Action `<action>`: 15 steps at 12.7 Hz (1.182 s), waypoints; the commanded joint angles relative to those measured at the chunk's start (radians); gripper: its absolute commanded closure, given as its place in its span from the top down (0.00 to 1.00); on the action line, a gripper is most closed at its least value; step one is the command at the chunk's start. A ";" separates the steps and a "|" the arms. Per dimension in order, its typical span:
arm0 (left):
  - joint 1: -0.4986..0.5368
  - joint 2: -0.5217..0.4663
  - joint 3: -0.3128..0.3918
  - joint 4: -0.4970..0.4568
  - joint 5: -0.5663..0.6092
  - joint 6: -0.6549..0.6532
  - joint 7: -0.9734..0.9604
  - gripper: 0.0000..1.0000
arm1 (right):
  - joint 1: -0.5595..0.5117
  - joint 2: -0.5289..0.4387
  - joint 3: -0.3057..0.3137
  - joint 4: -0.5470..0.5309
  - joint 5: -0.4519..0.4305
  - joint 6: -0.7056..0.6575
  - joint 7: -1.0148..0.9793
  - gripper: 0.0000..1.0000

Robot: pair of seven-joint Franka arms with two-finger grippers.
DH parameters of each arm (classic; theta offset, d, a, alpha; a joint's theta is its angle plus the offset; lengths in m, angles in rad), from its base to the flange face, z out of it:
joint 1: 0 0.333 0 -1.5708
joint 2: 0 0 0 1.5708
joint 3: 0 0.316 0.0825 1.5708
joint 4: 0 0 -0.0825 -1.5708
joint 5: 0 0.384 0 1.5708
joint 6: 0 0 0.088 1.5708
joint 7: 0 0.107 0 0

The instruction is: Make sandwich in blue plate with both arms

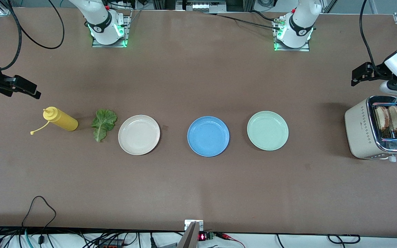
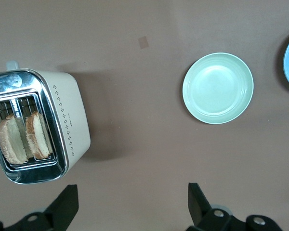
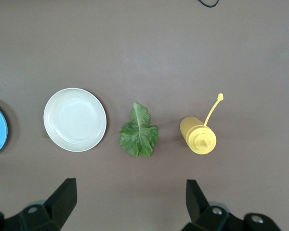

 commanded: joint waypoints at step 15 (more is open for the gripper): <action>0.060 0.135 0.003 0.039 0.131 -0.036 0.021 1.00 | -0.017 0.021 -0.001 -0.001 0.003 0.006 0.001 1.00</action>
